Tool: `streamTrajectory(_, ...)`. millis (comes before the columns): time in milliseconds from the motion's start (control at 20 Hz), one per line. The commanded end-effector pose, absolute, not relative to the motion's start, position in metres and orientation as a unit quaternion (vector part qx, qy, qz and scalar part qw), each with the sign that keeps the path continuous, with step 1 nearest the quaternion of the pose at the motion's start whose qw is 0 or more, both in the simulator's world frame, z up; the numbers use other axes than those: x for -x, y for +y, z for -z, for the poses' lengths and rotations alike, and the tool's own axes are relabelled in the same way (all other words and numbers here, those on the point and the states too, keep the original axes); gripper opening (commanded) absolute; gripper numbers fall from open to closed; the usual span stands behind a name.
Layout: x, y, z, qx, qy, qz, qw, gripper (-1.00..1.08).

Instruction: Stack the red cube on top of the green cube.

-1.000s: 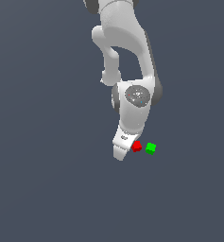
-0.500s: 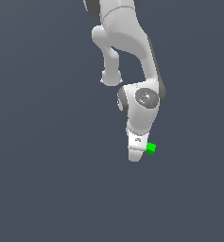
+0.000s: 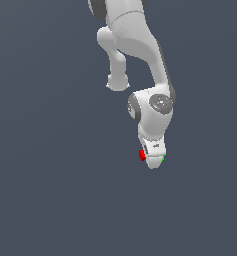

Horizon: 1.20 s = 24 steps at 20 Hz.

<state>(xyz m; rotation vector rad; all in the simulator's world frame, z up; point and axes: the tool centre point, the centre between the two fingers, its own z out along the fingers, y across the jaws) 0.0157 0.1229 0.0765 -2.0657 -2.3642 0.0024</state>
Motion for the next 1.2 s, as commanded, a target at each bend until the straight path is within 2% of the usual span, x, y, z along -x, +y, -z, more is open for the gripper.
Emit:
streamTrajectory(0,-0.012,0.126,-0.074,0.638,-0.77,0.0,0.001,1.0)
streamTrajectory(700,-0.007,0.13,-0.067,0.607,-0.794,0.0,0.0,1.0)
streamTrajectory(1150,-0.005,0.13,-0.027,0.606,-0.796,0.0,0.0,1.0)
